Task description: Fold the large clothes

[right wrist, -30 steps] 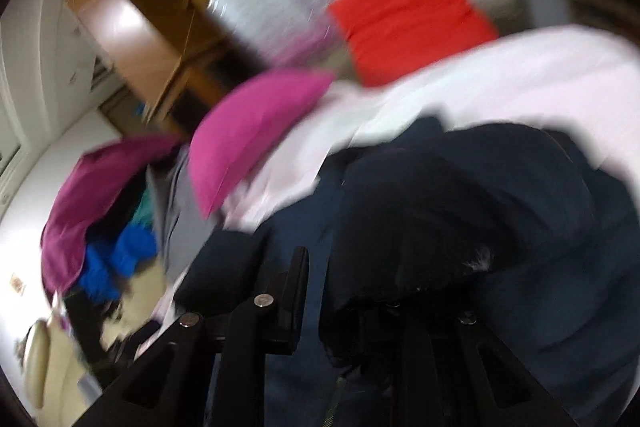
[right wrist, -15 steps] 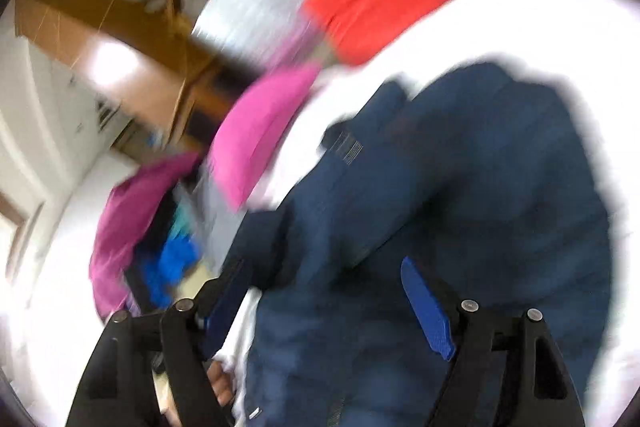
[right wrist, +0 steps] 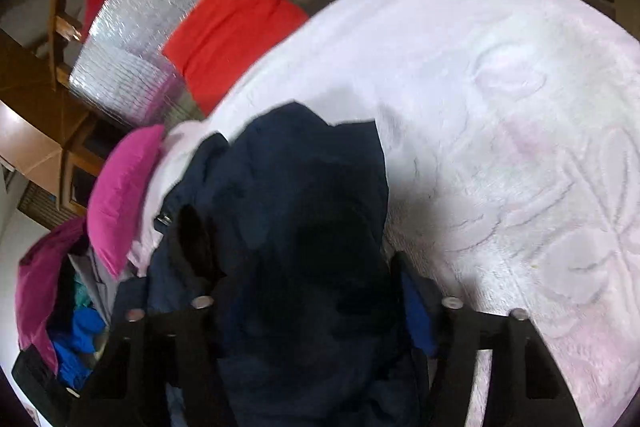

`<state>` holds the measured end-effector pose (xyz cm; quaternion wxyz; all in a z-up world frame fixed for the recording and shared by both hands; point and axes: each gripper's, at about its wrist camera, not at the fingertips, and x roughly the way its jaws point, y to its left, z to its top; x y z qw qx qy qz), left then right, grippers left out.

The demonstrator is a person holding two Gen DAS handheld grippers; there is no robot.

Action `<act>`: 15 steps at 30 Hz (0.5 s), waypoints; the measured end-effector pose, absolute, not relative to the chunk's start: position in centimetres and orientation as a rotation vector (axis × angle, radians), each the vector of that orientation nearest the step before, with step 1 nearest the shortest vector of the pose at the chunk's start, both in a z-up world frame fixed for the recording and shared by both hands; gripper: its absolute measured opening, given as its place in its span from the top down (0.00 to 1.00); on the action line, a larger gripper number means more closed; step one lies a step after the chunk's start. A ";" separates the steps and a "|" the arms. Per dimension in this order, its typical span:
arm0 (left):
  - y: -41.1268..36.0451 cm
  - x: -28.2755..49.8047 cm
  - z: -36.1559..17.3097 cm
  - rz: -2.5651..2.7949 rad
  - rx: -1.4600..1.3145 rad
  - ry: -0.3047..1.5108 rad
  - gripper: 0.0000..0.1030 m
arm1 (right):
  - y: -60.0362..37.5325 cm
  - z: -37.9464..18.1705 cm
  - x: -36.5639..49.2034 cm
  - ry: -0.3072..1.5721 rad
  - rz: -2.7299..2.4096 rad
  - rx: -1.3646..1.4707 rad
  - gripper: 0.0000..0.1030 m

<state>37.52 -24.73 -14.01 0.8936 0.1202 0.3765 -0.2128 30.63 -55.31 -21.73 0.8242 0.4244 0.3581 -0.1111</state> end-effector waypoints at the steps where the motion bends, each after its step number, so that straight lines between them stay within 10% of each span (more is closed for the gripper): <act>1: -24.8 37.9 -14.5 -0.429 0.238 0.801 0.00 | -54.6 -21.9 31.4 0.777 -0.237 0.890 0.55; 6: -23.7 39.6 -15.7 -0.418 0.184 0.891 0.53 | -53.4 -20.8 31.8 0.773 -0.260 0.802 0.72; 15: -17.8 40.4 -14.0 -0.387 0.084 0.893 0.63 | -52.3 -18.9 31.1 0.724 -0.313 0.691 0.77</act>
